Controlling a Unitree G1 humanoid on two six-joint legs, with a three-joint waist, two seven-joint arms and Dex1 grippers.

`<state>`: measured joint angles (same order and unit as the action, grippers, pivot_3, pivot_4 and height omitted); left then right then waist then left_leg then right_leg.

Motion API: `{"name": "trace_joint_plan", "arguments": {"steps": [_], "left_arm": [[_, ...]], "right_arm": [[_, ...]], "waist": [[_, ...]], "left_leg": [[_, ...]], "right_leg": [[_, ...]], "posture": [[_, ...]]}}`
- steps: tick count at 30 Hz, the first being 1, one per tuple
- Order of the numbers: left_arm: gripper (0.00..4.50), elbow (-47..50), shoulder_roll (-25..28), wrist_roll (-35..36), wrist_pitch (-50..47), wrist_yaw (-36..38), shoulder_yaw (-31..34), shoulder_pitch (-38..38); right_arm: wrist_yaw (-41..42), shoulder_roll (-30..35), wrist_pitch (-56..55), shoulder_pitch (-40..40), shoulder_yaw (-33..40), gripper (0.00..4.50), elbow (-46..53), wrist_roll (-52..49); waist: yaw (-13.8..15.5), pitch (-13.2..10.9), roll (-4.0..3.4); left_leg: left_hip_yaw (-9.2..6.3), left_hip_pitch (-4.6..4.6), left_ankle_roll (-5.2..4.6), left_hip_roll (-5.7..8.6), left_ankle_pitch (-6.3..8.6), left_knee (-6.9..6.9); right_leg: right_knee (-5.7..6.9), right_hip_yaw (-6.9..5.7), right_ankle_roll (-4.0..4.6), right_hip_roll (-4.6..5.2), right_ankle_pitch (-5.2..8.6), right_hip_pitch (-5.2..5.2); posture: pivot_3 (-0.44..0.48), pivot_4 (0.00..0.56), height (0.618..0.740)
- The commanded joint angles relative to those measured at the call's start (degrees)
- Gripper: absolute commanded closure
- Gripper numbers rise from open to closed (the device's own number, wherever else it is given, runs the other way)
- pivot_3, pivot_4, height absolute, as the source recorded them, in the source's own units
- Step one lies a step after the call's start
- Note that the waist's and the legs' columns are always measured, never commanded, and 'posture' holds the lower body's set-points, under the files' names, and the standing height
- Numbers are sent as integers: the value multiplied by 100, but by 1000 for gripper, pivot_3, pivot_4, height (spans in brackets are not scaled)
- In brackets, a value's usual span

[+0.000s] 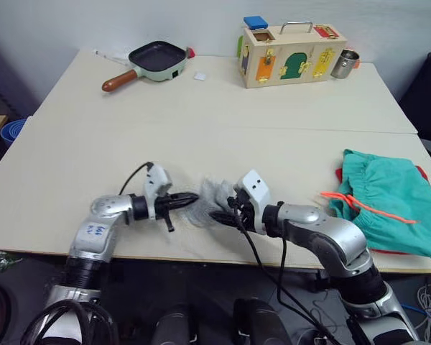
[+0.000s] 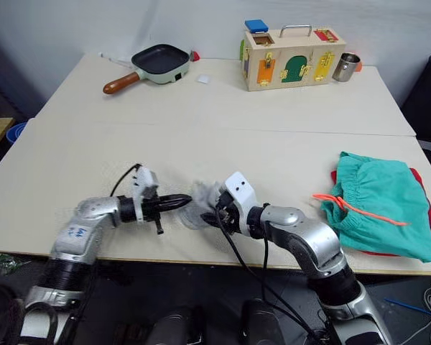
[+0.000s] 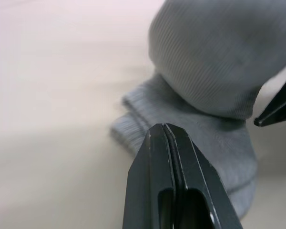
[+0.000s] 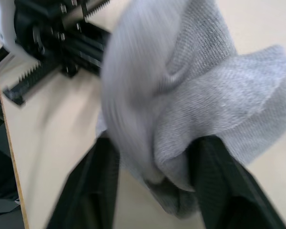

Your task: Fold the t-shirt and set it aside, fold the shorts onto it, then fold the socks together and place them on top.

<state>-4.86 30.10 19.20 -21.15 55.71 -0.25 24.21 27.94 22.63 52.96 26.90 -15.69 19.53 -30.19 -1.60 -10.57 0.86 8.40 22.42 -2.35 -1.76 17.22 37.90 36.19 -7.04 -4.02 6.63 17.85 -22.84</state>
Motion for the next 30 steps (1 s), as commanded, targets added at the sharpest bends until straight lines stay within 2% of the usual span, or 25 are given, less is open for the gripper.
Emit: {"name": "trace_joint_plan", "arguments": {"steps": [1, 2, 3, 6, 8, 11, 14, 21, 25, 30], "left_arm": [[4500, 157, 189, 444, -152, 91, 509, 77], [4500, 153, 223, 602, -229, 113, 660, 132], [4500, 192, 254, 830, -388, 164, 817, 197], [4500, 379, 395, 1181, -783, 274, 952, 353], [4500, 441, 490, 1152, -858, 329, 851, 408], [4500, 422, 306, 1175, -824, 219, 801, 539], [4500, 473, -172, 1122, -641, 184, 498, 677], [4500, 4, -1041, 474, 128, 185, -462, 1114], [4500, -607, -1276, -160, 647, -108, -803, 1322], [4500, -925, -909, -673, 637, -210, -975, 1102]], "right_arm": [[492, -42, -451, 116, -40, 795, 17, 10], [610, -39, -532, 132, -57, 386, -5, 16], [784, 5, -679, 145, -96, 186, -26, 54], [1301, 166, -1040, 119, -50, 186, -56, 65], [1712, 352, -1269, 71, 41, 186, -79, 35], [2180, 631, -1549, 2, 101, 186, -143, 53], [2452, 756, -1808, -152, 329, 739, -213, -20], [2926, 1141, -2405, -739, 682, 3123, -311, 104], [2899, 1182, -2621, -1010, 760, 4441, -218, 204], [2585, 949, -2871, -1023, 875, 4478, -272, 346]], "waist": [[-1, 0, 0], [0, 0, 0], [2, 0, 0], [4, -1, 1], [1, -1, 1], [15, -1, 1], [25, -1, 2], [107, -5, 8], [142, -5, 8], [110, -5, 8]], "left_leg": [[0, 0, 0, 0, 1, 0], [0, 1, 0, 0, 2, -1], [0, 2, 0, 0, 2, -2], [-1, 8, -1, 1, 3, -2], [-1, 8, -2, 3, 3, -2], [0, 8, -4, 6, 3, -2], [0, 8, -5, 6, 3, -2], [4, 11, -8, 7, 1, 1], [8, 8, -8, 6, 1, 4], [8, 7, -8, 1, 0, 4]], "right_leg": [[-1, 0, 0, 0, 0, 0], [-4, -1, 0, 0, 0, 0], [-7, -1, -1, 0, -1, 0], [-12, -5, -3, -1, -1, 0], [-13, -6, -5, -1, -3, 1], [-17, -5, -6, -2, -4, 2], [-20, -6, -10, -3, -6, 7], [-25, -6, -16, -7, -9, 7], [-27, -5, -16, -8, -9, 8], [-24, -5, -15, -10, -9, 6]], "posture": [[0, 150, 740], [0, 150, 740], [0, 150, 740], [0, 150, 740], [0, 150, 740], [0, 150, 740], [0, 150, 740], [0, 150, 740], [0, 150, 740], [0, 150, 740]]}}
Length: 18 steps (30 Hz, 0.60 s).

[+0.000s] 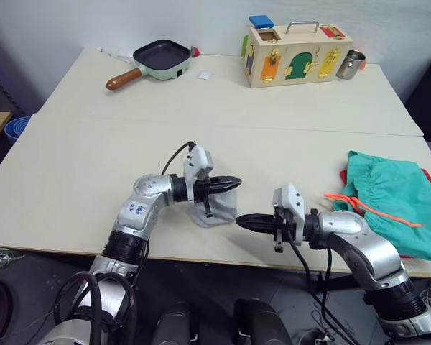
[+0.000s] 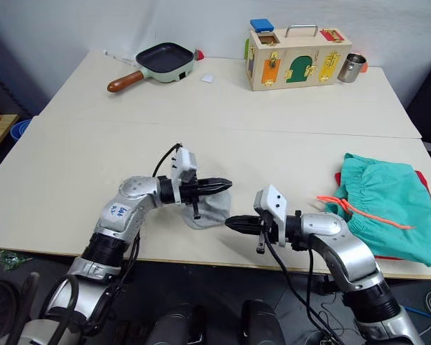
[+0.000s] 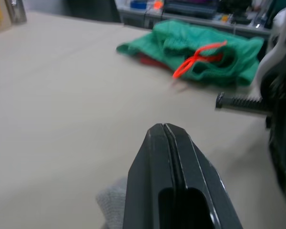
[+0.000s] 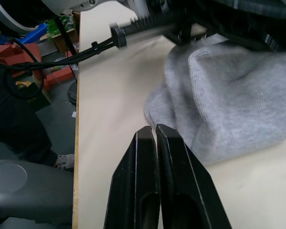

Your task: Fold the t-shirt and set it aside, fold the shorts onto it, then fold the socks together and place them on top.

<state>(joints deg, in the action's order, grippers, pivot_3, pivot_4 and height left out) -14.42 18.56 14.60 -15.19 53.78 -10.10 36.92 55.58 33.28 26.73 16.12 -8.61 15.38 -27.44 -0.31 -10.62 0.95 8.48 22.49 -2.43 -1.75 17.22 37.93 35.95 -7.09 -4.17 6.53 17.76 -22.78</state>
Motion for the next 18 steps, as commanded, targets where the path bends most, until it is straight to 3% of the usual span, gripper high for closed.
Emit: {"name": "trace_joint_plan", "arguments": {"steps": [1, 5, 11, 18], "left_arm": [[4500, 92, 318, -192, -30, -30, 69, -273], [4500, 422, 546, -99, -199, 13, 179, -655], [4500, 582, 417, -139, -292, -173, 160, -835], [4500, 657, 411, -159, -481, -310, 178, -938]], "right_arm": [[-279, -185, -333, 108, 164, 4478, 58, 175], [-835, -632, -506, 436, 166, 4478, -396, 494], [-1223, -1344, -969, 813, -263, 4478, -1186, 1104], [-1222, -1504, -1646, 804, -457, 4478, -2130, 1642]], "waist": [[-20, 0, 0], [-4, 0, 0], [12, 0, 0], [4, 0, 0]], "left_leg": [[0, -2, 1, -1, 0, 0], [-3, -2, 1, 0, -1, 1], [-6, -2, 1, 3, 0, 2], [-3, -4, -1, 6, -2, 3]], "right_leg": [[2, 0, 0, 0, 0, 0], [2, 1, 1, 3, 0, 0], [5, 1, 1, 8, 0, 3], [8, 1, 1, 7, 0, 5]], "posture": [[0, 150, 740], [0, 150, 740], [0, 150, 740], [0, 150, 740]]}}
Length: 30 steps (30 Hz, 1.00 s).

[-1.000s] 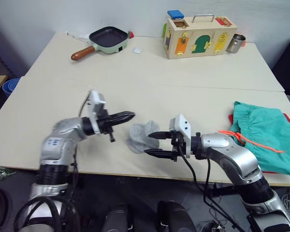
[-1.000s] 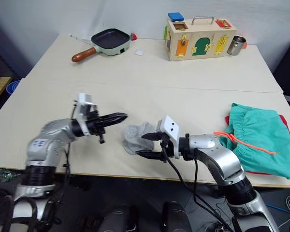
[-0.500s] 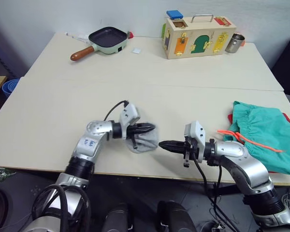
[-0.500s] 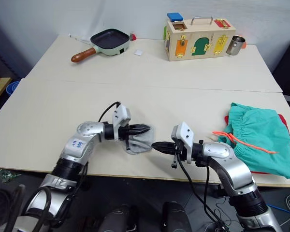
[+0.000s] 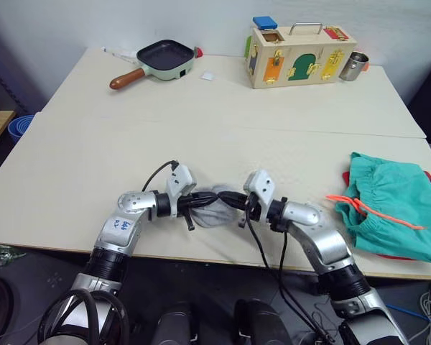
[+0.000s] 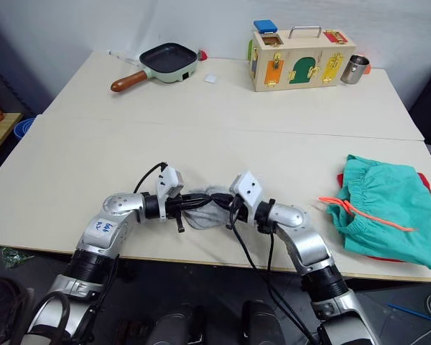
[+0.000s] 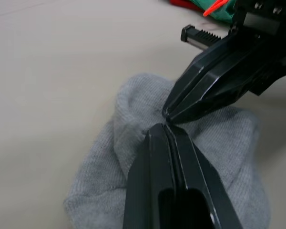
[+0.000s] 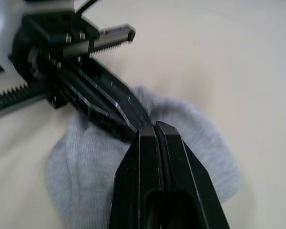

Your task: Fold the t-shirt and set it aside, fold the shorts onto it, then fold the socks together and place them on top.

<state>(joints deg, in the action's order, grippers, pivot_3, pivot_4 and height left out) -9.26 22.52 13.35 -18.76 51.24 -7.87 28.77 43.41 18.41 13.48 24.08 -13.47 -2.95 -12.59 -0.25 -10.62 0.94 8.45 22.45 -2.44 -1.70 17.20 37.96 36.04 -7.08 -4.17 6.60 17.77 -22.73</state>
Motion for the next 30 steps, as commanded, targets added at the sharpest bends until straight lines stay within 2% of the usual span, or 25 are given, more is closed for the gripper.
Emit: {"name": "trace_joint_plan", "arguments": {"steps": [1, 9, 11, 13, 16, 19, 21, 27, 30], "left_arm": [[4500, 155, 29, -36, -153, -65, -46, -152], [4500, 126, -58, -34, -219, -123, -105, -293], [4500, 89, -76, -43, -163, -111, -111, -264], [4500, 60, -80, -44, -52, -75, -97, -250], [4500, 54, -47, -12, 192, 22, -32, -268], [4500, 10, -1, 5, 460, 109, 35, -294], [4500, -38, 11, 44, 590, 148, 91, -302], [4500, -200, 93, 38, 837, 253, 169, -324], [4500, -234, 76, 24, 836, 213, 181, -309]], "right_arm": [[6, -10, -428, 8, 50, 4478, -416, 200], [577, 487, -217, -118, 780, 4478, -465, -433], [719, 594, 72, -88, 970, 4478, -419, -662], [817, 630, 809, -18, 1276, 4478, -217, -1248], [1149, 860, 2352, 104, 1455, 3876, 343, -2305], [882, 1208, 3851, 400, 1230, 2869, 459, -2507], [652, 1267, 4302, 610, 1003, 2112, 335, -2333], [359, 801, 5082, 1195, 775, 30, -196, -2312], [-4, 278, 5349, 1399, 919, 10, -447, -2357]], "waist": [[-6, 0, 0], [-2, 0, 0], [-4, 0, -1], [-2, 0, -1], [-2, -1, -3], [-3, -1, -4], [-6, -1, -3], [-76, -1, -6], [-138, 0, -6]], "left_leg": [[0, -3, 0, -2, 0, 0], [-3, -13, -1, -1, 1, 0], [-3, -15, 0, -3, 0, 0], [-4, -15, 1, -4, 1, -1], [-5, -13, 0, -4, 1, 0], [-9, -13, -2, -5, 2, 0], [-11, -13, -1, -5, 6, -1], [-7, -5, 3, -5, 7, -6], [-7, -6, 1, -4, 6, -6]], "right_leg": [[-1, 0, 0, -1, 0, 2], [-4, 1, 0, 1, 0, 16], [-2, 1, 0, 1, 0, 15], [-1, 0, 0, 0, 0, 15], [-3, 1, 0, 3, 0, 14], [-5, 1, 1, 8, 0, 13], [-5, 0, 3, 10, 0, 10], [-1, 0, 5, 10, 2, -4], [0, -1, 5, 10, 2, 0]], "posture": [[0, 150, 740], [0, 150, 740], [0, 150, 740], [0, 150, 740], [0, 150, 740], [0, 150, 740], [0, 150, 740], [0, 150, 740], [0, 150, 740]]}}
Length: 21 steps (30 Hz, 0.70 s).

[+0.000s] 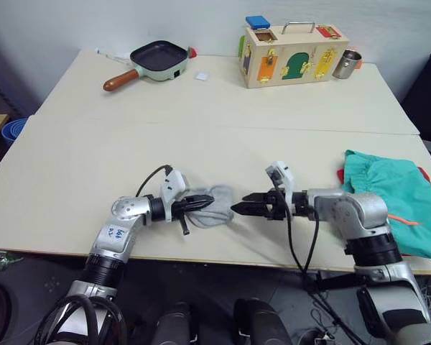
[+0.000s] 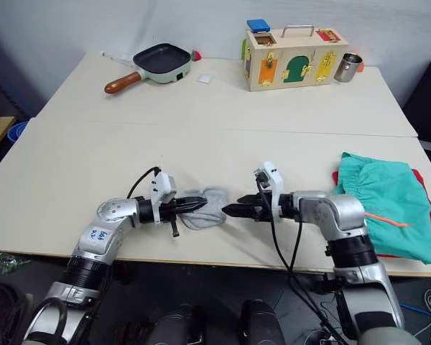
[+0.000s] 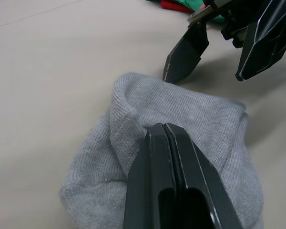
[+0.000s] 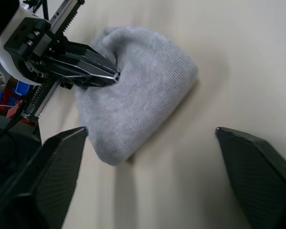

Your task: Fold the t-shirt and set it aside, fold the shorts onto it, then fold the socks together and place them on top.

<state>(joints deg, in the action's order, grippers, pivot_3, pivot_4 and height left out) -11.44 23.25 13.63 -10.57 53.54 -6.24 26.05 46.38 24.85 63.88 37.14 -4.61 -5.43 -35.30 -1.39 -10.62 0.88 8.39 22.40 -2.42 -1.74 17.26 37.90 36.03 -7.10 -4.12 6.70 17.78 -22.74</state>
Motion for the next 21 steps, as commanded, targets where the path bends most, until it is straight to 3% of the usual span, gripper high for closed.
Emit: {"name": "trace_joint_plan", "arguments": {"steps": [1, 5, 14, 16, 21], "left_arm": [[4500, -23, -1, -22, 1, -42, 21, -29], [4500, -28, 5, -35, 38, -11, 24, -24], [4500, 194, 121, 289, 224, 374, 204, -203], [4500, 627, 223, 653, -36, 713, 233, -387], [3352, 2155, 487, 1598, -826, 598, 724, -624]], "right_arm": [[-390, -529, 465, 148, 121, 183, -239, -160], [-586, -870, 846, 299, 186, 1414, -356, -174], [-628, -886, 1061, 347, 621, 4421, -295, -331], [-440, -709, 1120, 251, 715, 4484, -31, -515], [640, 628, 1665, -73, 1322, 4500, 1185, -1653]], "waist": [[-36, 1, -3], [-33, 2, -4], [-37, 2, -4], [-39, 2, -5], [20, 0, -8]], "left_leg": [[1, -1, 0, 0, 0, 0], [1, -1, 2, -1, -1, 0], [3, 2, 1, 2, -1, -1], [3, 3, 1, 1, 0, -2], [-7, 62, -5, 6, -3, -6]], "right_leg": [[2, 0, 0, -1, 0, 0], [11, 0, 0, -3, 0, -2], [6, 1, 0, -3, 0, -4], [5, 1, 0, -3, 0, -5], [4, -3, -7, -1, -4, -49]], "posture": [[0, 150, 740], [0, 150, 740], [0, 150, 740], [0, 150, 740], [0, 150, 740]]}}
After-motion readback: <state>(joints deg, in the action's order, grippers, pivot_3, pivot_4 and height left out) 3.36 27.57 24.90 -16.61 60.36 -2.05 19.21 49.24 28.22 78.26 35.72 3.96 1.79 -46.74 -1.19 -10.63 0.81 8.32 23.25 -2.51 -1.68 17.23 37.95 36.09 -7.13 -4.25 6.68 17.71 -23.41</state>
